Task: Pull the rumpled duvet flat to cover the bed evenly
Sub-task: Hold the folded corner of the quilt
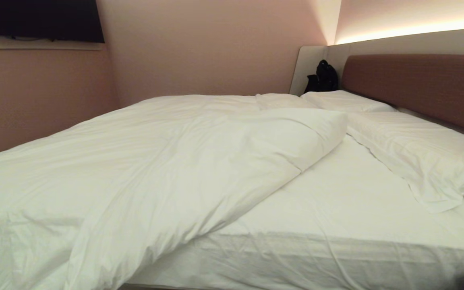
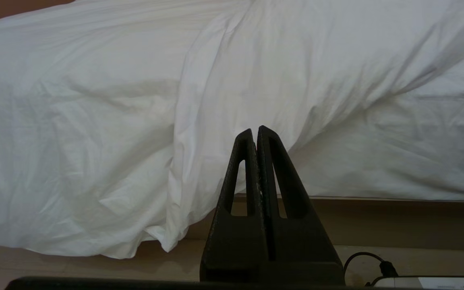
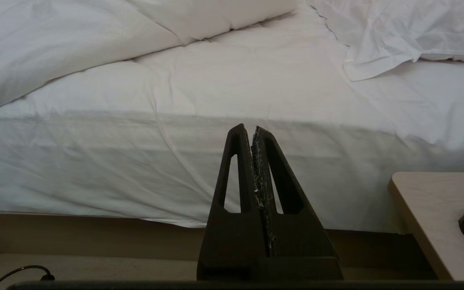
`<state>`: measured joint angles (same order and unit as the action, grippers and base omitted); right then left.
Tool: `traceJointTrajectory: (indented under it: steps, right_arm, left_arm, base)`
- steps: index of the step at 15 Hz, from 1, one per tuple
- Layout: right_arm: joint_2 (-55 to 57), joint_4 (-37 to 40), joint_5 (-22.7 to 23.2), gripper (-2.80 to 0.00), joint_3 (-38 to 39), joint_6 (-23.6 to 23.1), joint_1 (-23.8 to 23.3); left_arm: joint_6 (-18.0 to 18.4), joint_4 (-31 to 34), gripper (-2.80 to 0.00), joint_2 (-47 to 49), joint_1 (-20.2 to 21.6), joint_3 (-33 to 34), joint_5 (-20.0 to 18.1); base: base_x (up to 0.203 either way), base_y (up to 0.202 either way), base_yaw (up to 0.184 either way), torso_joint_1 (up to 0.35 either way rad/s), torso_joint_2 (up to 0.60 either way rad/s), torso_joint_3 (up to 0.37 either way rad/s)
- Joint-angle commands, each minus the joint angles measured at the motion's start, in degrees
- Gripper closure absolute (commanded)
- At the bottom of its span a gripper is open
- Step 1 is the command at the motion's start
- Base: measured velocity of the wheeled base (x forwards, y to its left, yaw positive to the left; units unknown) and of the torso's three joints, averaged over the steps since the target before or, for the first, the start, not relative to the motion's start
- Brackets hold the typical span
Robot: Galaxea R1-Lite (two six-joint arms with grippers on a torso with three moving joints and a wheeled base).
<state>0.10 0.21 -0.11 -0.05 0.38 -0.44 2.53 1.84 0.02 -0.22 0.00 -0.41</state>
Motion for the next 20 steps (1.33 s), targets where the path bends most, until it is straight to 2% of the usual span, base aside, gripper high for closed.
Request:
traceJointTrajectory:
  steps: [1,20]
  right_arm:
    - [0.0,0.0,0.0,0.0,0.0,0.0,0.0]
    - [0.0,0.0,0.0,0.0,0.0,-0.4,0.0]
  left_arm:
    - [0.0,0.0,0.0,0.0,0.0,0.0,0.0]
    - [0.0,0.0,0.0,0.0,0.0,0.0,0.0]
  base:
    - [0.0,0.0,0.0,0.0,0.0,0.0]
    - [0.0,0.0,0.0,0.0,0.0,0.0]
